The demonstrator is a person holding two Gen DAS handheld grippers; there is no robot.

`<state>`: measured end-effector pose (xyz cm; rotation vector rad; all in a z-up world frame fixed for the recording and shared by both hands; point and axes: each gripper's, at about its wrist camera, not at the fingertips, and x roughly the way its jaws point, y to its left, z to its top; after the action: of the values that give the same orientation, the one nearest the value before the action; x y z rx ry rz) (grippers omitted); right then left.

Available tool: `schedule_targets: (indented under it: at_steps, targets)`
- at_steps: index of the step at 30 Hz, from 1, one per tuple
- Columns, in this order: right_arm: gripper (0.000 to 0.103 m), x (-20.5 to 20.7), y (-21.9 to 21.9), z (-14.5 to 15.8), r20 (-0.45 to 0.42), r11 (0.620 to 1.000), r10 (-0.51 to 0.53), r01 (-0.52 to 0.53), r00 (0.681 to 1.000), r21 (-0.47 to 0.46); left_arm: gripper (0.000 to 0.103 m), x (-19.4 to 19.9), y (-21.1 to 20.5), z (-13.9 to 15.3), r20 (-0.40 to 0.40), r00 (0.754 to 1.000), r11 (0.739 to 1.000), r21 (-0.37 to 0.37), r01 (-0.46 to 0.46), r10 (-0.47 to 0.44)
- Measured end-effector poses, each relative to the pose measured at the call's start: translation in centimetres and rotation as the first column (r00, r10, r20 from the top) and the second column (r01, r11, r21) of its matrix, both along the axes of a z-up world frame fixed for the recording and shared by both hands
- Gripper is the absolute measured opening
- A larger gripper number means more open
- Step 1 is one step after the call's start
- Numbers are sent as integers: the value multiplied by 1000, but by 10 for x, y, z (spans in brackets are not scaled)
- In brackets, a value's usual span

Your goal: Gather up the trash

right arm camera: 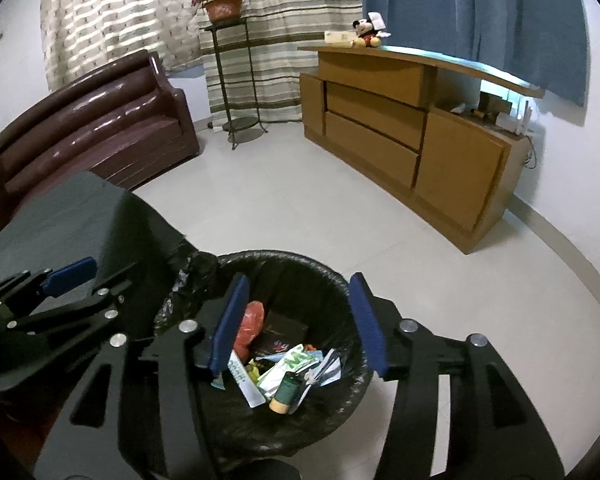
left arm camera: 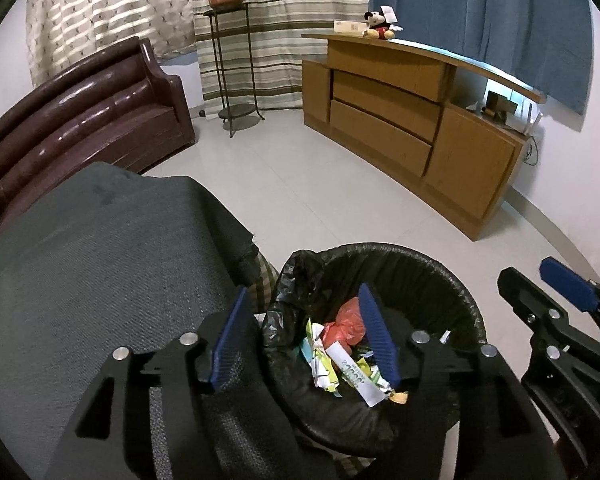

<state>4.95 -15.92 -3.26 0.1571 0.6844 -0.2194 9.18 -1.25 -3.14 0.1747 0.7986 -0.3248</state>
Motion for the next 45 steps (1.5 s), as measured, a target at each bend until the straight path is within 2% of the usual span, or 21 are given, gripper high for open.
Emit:
schedule_targets:
  at_steps: [2,8,13,19,24,36,45]
  targets:
    - [62,-3,-2,1,14,1000,-11,12,1000,-6,63,-1,0,0,7,1000,1000,-1,-5,5]
    - [78,-8,-7,1,38,999,-26,27,999,-22,66,0,2,1,11,1000,1000,-5,-15,15]
    - [85,-16,-8,4,85,997,-63,67,994,-44,70,-1,5,3,23,999,1000,-3,-29,29]
    - [86,-22,-10,8,82,996,-83,85,993,-26,70,-7,12,7,33,999,999,-13,-32,33]
    - [86,-27,-2,13,79,995,-83,88,993,-55,70,-15,23,11,46,998,999,-17,-47,47]
    - [86,-52,32,36,104,996,-35,43,994,-79,73,-44,69,31,103,988,993,-28,-116,118]
    - [86,-71,54,52,122,995,-4,15,993,-96,73,-62,101,44,117,980,986,-50,-156,161]
